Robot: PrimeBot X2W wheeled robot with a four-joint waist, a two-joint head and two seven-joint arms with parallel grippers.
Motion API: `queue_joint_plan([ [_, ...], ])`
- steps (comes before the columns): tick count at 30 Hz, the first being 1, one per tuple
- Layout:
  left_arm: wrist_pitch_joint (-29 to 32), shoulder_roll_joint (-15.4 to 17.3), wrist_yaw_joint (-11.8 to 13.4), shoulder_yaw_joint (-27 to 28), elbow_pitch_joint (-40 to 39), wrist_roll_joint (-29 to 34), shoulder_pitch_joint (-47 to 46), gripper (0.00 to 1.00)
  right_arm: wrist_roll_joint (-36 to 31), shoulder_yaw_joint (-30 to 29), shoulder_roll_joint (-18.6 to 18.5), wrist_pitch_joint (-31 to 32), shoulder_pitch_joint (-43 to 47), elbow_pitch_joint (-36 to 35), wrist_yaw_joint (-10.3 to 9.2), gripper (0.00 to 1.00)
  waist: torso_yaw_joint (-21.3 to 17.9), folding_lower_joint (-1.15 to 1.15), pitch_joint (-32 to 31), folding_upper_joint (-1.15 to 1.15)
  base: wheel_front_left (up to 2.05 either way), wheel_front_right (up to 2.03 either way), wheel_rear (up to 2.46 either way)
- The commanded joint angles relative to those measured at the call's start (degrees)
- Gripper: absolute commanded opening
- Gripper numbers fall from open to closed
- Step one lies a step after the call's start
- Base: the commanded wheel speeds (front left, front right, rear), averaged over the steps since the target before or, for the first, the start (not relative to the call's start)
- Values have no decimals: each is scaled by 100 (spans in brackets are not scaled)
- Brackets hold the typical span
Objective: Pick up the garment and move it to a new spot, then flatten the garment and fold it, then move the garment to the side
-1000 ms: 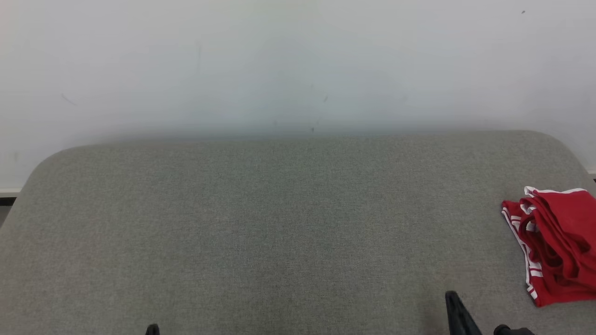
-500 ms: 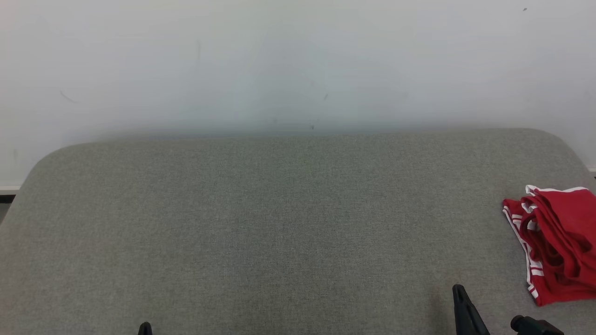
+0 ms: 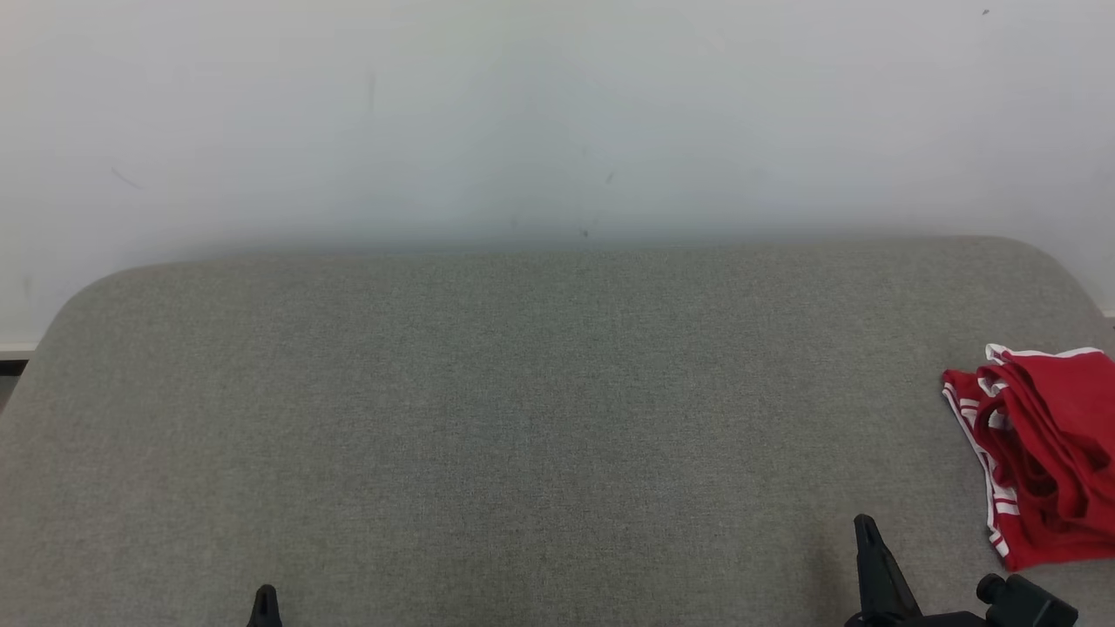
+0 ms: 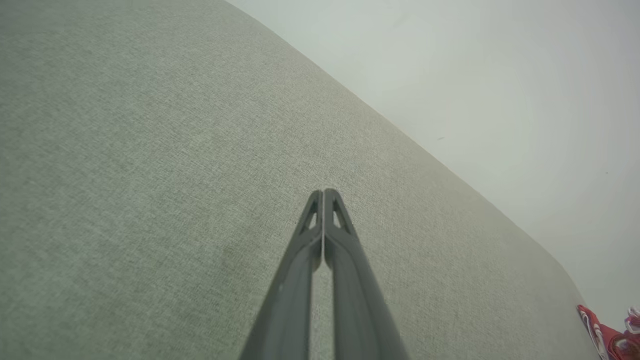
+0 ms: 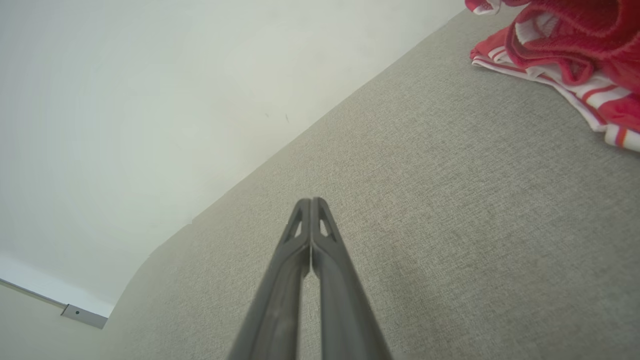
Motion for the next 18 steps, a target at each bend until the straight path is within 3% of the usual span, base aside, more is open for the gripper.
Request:
queue_joint_plan([
  [1,53,8,-40,50,-70,-268,-167,0,285,-28,4,58,-166,-65,-3,0,1,0,6,-1,0,0,0],
  [18,372,9,-174,172,-54,-1453,-392,0,1522,-98,6,367,-379,-41,-5,0,5,0,54,-1,0,0,0],
])
